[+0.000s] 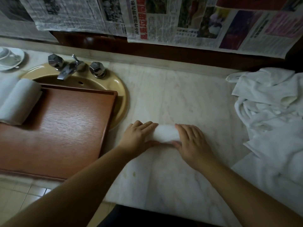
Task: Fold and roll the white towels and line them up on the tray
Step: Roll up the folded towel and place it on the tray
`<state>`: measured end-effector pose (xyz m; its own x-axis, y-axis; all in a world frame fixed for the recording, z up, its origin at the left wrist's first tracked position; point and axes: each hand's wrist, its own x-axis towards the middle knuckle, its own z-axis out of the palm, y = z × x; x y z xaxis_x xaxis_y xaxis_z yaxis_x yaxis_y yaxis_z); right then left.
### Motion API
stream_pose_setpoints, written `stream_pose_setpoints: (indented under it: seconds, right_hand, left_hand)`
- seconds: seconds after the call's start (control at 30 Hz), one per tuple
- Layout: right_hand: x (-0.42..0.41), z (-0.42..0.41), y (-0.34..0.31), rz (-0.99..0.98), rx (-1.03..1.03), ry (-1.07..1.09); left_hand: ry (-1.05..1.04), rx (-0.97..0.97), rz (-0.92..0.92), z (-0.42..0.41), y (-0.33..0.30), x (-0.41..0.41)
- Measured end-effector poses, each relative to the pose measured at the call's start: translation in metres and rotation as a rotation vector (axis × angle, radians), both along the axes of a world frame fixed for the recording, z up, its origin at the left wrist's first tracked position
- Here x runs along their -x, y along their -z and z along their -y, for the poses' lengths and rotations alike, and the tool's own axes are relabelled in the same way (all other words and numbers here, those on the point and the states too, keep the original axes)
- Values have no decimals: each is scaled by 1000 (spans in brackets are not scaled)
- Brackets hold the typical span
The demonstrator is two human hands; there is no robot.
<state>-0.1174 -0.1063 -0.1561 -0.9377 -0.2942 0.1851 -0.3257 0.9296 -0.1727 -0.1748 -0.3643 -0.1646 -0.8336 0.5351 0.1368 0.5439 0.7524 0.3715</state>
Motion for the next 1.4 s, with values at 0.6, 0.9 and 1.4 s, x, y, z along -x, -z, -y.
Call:
stream_pose_setpoints:
  seconds: [0.6,0.9,1.4]
  right_hand:
    - [41,-10,-29,490,-179,-45]
    - [-21,45,-41,543,-38,132]
    - [-37,104,-111,542,451,-51]
  left_hand:
    - [-832,-343,498,-42,-30,-45]
    - [-1349,-950,1065,-98,-82,-23]
    - [-1021,-1137,748,16,-156,-8]
